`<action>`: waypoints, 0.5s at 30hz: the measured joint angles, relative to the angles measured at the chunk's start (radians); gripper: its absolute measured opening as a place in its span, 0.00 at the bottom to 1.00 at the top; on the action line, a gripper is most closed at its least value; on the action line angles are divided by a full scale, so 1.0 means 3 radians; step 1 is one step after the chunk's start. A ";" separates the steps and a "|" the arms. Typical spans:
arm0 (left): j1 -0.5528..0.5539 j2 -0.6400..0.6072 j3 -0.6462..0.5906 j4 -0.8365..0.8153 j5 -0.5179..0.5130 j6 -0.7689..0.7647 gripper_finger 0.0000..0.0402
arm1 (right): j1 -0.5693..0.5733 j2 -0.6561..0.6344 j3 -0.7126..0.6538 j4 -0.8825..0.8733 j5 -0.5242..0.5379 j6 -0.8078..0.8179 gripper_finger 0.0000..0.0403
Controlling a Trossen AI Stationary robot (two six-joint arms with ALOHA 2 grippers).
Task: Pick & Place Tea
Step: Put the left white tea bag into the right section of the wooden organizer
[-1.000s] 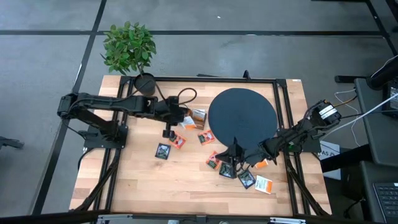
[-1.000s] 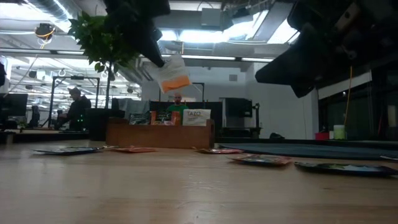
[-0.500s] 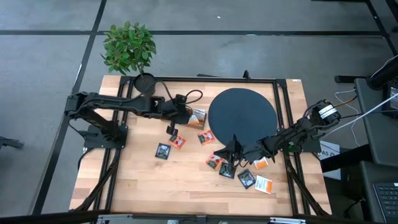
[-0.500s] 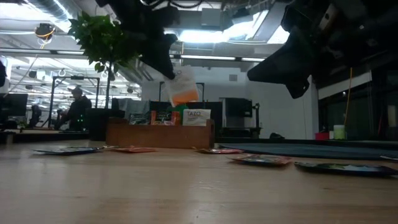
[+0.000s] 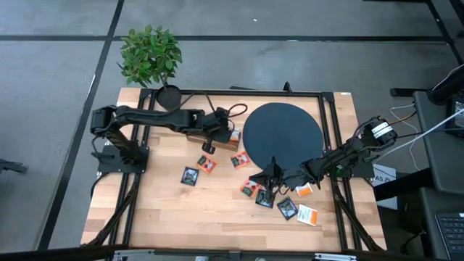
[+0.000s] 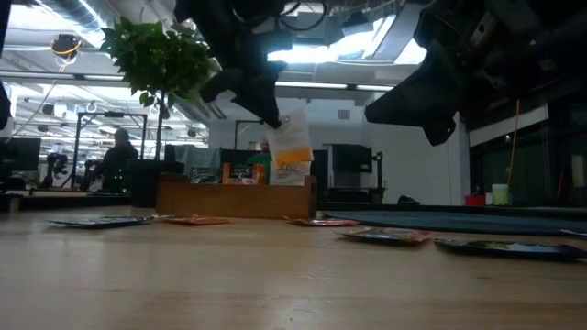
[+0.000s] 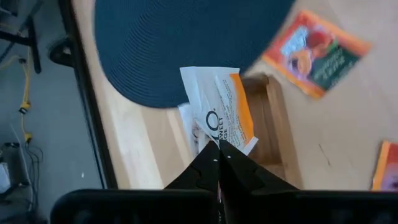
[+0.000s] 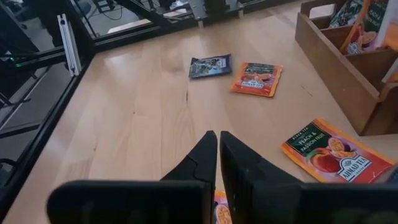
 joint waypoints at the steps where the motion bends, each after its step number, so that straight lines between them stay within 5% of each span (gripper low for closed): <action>1: 0.0000 0.0030 -0.0001 -0.0014 -0.0027 0.0045 0.01 | 0.0000 0.0000 0.0000 -0.0005 0.0000 -0.0001 0.06; 15: 0.0022 0.0279 -0.0006 0.0002 -0.0297 0.0255 0.01 | 0.0000 0.0003 0.0000 -0.0155 0.0000 0.0015 0.06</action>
